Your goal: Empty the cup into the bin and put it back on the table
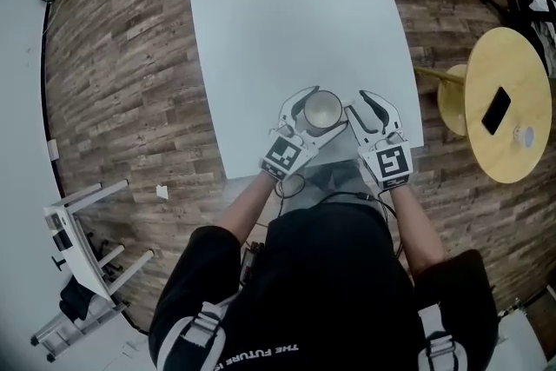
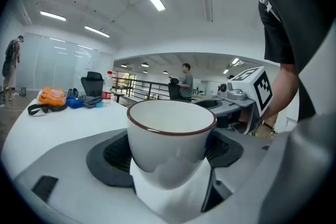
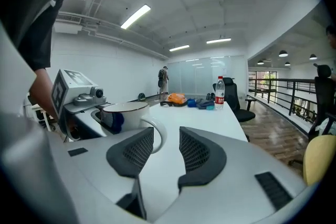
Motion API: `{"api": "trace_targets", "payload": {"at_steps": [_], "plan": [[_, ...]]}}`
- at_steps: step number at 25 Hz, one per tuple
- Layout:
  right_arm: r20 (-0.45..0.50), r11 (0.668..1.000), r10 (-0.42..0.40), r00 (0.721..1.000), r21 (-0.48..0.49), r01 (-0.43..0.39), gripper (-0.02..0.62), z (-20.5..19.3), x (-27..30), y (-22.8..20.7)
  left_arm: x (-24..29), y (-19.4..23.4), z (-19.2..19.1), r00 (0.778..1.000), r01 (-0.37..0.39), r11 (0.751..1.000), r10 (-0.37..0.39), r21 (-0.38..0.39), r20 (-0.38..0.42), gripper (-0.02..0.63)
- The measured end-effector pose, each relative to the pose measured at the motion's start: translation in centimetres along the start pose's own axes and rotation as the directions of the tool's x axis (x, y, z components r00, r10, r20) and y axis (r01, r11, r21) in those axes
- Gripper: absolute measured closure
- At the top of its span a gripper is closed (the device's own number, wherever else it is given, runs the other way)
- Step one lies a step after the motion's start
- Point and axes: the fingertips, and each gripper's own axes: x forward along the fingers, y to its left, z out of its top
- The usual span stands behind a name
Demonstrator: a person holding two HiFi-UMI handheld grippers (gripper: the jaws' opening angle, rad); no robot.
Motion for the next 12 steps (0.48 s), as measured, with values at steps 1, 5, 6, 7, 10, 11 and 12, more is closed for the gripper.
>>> {"api": "trace_targets", "payload": {"at_steps": [1,5,6,7,10,11,12], "plan": [[0.036,1.0,-0.008,0.999,-0.009,0.008,0.434,1.2,-0.6,0.0,-0.2,-0.5,1.1,1.0,0.013,1.0,-0.013,0.008,-0.002,0.199],[0.134,0.998,-0.03,0.991,-0.044,0.036,0.46,4.8,-2.8,0.3,-1.1,-2.4,5.0,0.998,0.06,0.995,-0.06,0.075,-0.008,0.199],[0.142,0.998,-0.035,0.989,-0.04,0.042,0.523,5.3,-3.3,0.5,-1.3,-2.8,5.7,0.998,0.059,0.994,-0.059,0.095,-0.007,0.199],[0.145,0.998,-0.046,0.988,-0.027,0.051,0.531,5.7,-3.8,0.6,-1.4,-3.1,6.2,0.998,0.056,0.992,-0.056,0.115,-0.006,0.199],[0.145,0.997,-0.075,0.987,0.039,0.07,0.535,6.3,-5.0,0.5,-1.7,-4.0,7.4,0.998,0.07,0.99,-0.07,0.124,-0.003,0.199],[0.151,0.996,-0.079,0.985,0.058,0.071,0.535,6.5,-5.4,0.4,-1.7,-4.3,7.7,0.997,0.083,0.99,-0.083,0.115,-0.002,0.199],[0.156,0.995,-0.084,0.984,0.072,0.074,0.534,6.7,-5.8,0.3,-1.6,-4.7,8.0,0.995,0.097,0.989,-0.098,0.109,-0.002,0.199]]}}
